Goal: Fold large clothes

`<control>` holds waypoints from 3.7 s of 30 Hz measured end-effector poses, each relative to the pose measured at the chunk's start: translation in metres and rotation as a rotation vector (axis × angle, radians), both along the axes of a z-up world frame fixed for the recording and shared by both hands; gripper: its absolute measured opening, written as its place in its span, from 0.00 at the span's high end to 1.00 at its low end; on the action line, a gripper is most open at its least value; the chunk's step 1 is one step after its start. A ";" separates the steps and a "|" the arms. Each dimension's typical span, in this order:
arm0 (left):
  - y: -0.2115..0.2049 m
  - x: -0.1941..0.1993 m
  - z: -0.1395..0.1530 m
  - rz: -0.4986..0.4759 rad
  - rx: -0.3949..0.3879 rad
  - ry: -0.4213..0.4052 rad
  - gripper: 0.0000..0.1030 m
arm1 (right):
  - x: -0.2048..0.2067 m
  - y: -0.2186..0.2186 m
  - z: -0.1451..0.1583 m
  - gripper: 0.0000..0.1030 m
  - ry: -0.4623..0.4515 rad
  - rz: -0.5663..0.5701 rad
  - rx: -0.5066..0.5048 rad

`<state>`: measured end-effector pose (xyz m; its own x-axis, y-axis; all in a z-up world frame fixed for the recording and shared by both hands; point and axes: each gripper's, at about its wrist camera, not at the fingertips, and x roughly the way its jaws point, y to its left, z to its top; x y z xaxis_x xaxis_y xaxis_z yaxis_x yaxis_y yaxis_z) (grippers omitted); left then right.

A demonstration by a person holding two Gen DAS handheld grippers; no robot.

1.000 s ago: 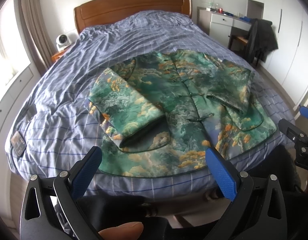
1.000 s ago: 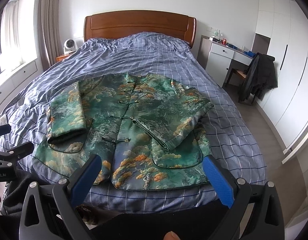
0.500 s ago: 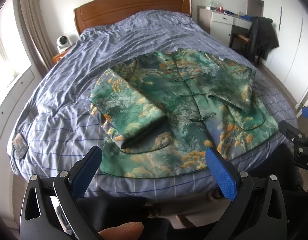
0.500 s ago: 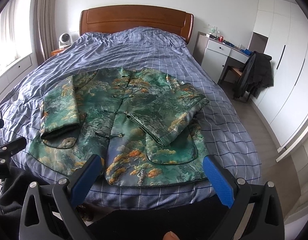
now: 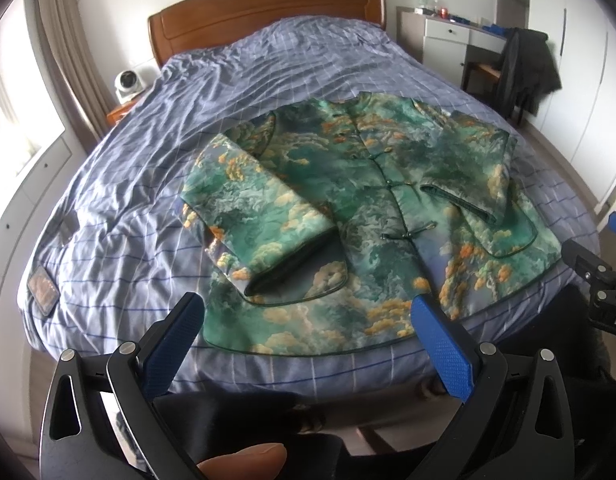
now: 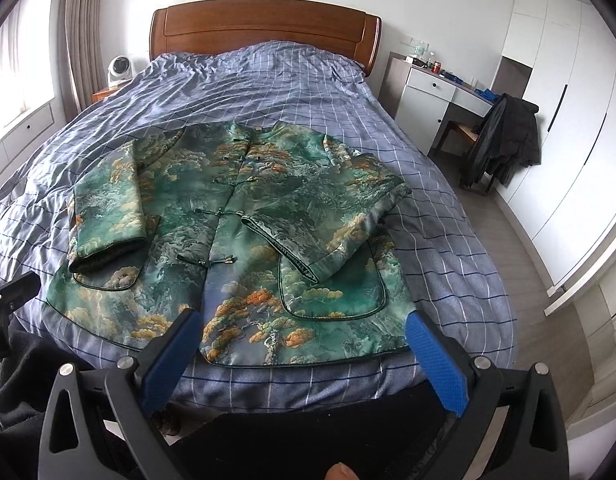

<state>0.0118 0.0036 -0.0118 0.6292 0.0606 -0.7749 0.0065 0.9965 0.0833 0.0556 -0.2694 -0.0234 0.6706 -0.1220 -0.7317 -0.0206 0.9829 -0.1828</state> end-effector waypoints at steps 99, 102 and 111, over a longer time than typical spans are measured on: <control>-0.005 0.001 -0.006 0.013 0.101 0.030 0.00 | 0.006 0.003 -0.010 0.00 0.050 -0.016 -0.030; -0.006 0.001 -0.007 0.015 0.101 0.031 0.00 | 0.006 0.003 -0.010 0.00 0.051 -0.016 -0.032; -0.007 0.001 -0.008 0.017 0.104 0.031 0.00 | 0.007 0.003 -0.010 0.00 0.051 -0.014 -0.029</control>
